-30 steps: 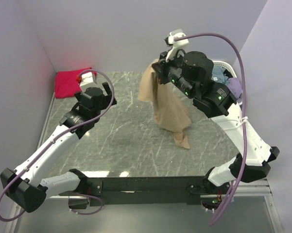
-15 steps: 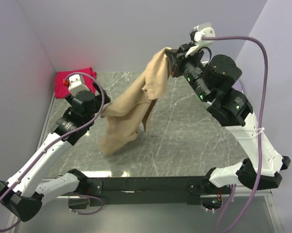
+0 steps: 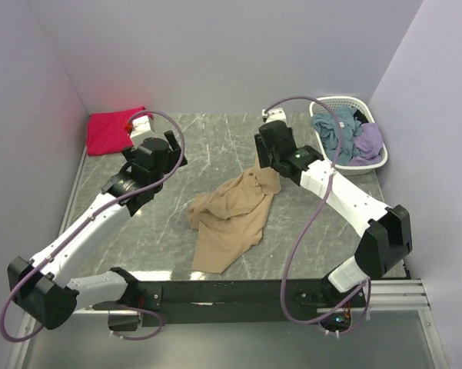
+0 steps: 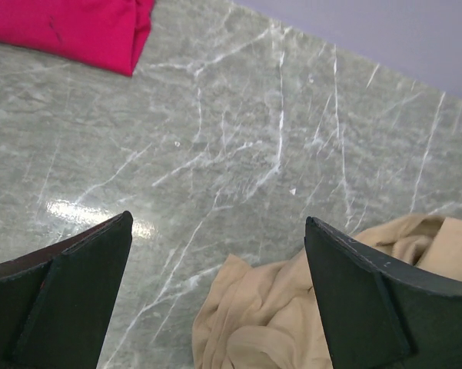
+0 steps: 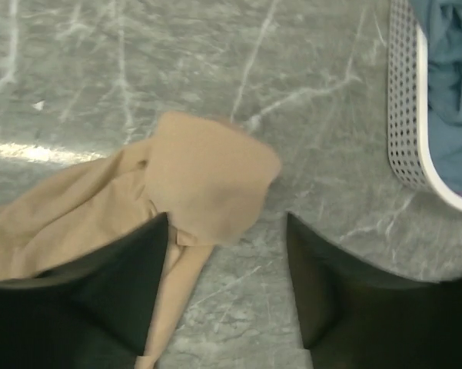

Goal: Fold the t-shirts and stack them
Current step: Move the tshirt to the center of the board, then flatten the tshirt out

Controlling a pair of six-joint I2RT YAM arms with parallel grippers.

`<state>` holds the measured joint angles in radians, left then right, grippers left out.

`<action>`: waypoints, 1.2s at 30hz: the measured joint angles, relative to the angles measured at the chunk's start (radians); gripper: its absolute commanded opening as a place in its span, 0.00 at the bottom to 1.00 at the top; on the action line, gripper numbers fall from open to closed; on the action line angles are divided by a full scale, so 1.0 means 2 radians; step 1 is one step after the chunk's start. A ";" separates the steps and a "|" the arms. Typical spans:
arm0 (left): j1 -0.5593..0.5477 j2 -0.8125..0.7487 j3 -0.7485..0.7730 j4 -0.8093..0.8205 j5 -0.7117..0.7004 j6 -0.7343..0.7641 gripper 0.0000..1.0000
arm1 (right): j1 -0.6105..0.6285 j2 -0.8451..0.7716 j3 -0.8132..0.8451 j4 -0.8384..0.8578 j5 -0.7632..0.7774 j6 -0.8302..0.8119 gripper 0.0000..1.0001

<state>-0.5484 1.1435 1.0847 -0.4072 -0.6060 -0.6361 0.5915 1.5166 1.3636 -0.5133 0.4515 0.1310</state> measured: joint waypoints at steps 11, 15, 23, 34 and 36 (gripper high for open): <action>0.000 0.027 0.001 0.000 0.003 -0.006 1.00 | -0.010 -0.115 -0.001 0.005 -0.068 0.013 0.87; 0.000 0.017 -0.001 -0.002 -0.009 -0.016 1.00 | 0.017 -0.125 -0.028 0.021 -0.136 0.015 0.89; 0.000 -0.006 -0.010 -0.005 -0.029 -0.025 0.99 | 0.109 -0.095 -0.170 0.028 -0.202 -0.032 0.90; 0.000 -0.027 -0.029 -0.001 -0.033 -0.020 0.99 | 0.205 0.016 -0.174 0.061 -0.121 -0.127 0.83; 0.000 -0.027 -0.030 -0.001 -0.033 -0.019 1.00 | 0.210 0.041 -0.173 0.074 -0.105 -0.135 0.83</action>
<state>-0.5484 1.0885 1.0248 -0.4088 -0.6712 -0.6739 1.0119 1.5990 1.0180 -0.3660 0.2413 -0.1387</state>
